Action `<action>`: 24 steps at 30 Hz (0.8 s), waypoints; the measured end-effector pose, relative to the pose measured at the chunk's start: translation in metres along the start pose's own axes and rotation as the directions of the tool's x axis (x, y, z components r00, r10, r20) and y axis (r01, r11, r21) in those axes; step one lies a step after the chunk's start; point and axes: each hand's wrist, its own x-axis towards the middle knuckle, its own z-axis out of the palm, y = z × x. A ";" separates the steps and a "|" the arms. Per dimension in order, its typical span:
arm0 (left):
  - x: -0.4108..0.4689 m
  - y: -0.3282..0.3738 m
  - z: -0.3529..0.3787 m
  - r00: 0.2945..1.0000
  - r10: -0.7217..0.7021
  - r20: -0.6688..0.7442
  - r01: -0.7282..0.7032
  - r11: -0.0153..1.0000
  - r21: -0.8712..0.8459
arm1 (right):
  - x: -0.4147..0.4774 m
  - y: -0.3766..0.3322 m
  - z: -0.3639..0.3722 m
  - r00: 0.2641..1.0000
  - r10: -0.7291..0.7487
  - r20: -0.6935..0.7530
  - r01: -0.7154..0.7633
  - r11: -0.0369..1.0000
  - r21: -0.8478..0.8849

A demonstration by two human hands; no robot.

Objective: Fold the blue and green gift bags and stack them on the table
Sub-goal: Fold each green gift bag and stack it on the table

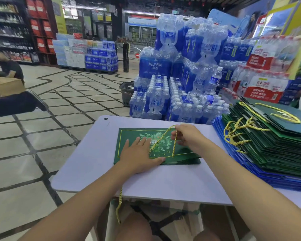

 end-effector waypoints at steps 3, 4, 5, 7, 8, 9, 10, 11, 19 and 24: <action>-0.003 0.000 0.002 1.000 0.009 -0.017 -0.009 1.000 0.027 | 0.017 -0.008 0.001 0.985 0.124 0.122 -0.145 0.971 0.188; -0.003 0.000 0.003 1.000 0.011 -0.021 -0.011 0.999 0.031 | 0.024 -0.011 0.004 0.976 0.142 0.168 -0.166 0.976 0.141; -0.003 0.000 0.004 1.000 0.013 -0.022 -0.012 0.999 0.032 | 0.030 -0.012 0.009 0.968 0.152 0.202 -0.167 0.984 0.061; -0.002 -0.001 0.005 1.000 0.019 -0.022 -0.019 0.999 0.036 | 0.041 -0.016 0.022 0.960 0.159 0.230 -0.134 0.984 -0.121; -0.002 -0.002 0.006 0.999 0.022 -0.024 -0.022 0.999 0.036 | 0.048 -0.016 0.029 0.962 0.166 0.216 -0.128 0.975 -0.181; -0.001 -0.002 0.007 0.999 0.024 -0.027 -0.023 0.999 0.036 | 0.055 -0.015 0.035 0.964 0.185 0.190 -0.143 0.966 -0.217; -0.001 -0.003 0.007 0.999 0.024 -0.031 -0.023 0.999 0.034 | 0.063 -0.012 0.040 0.963 0.216 0.159 -0.173 0.954 -0.244; 0.000 -0.003 0.008 0.999 0.025 -0.035 -0.024 0.999 0.030 | 0.069 -0.009 0.043 0.959 0.252 0.132 -0.212 0.942 -0.259; -0.002 -0.004 0.002 0.998 0.029 -0.049 -0.032 0.998 -0.062 | 0.071 -0.005 0.043 0.986 0.068 0.149 -0.016 0.947 -0.321; -0.004 -0.018 -0.013 0.988 -0.070 -0.135 0.059 0.995 -0.087 | 0.041 0.000 0.007 0.979 -0.172 0.113 0.199 0.652 -0.731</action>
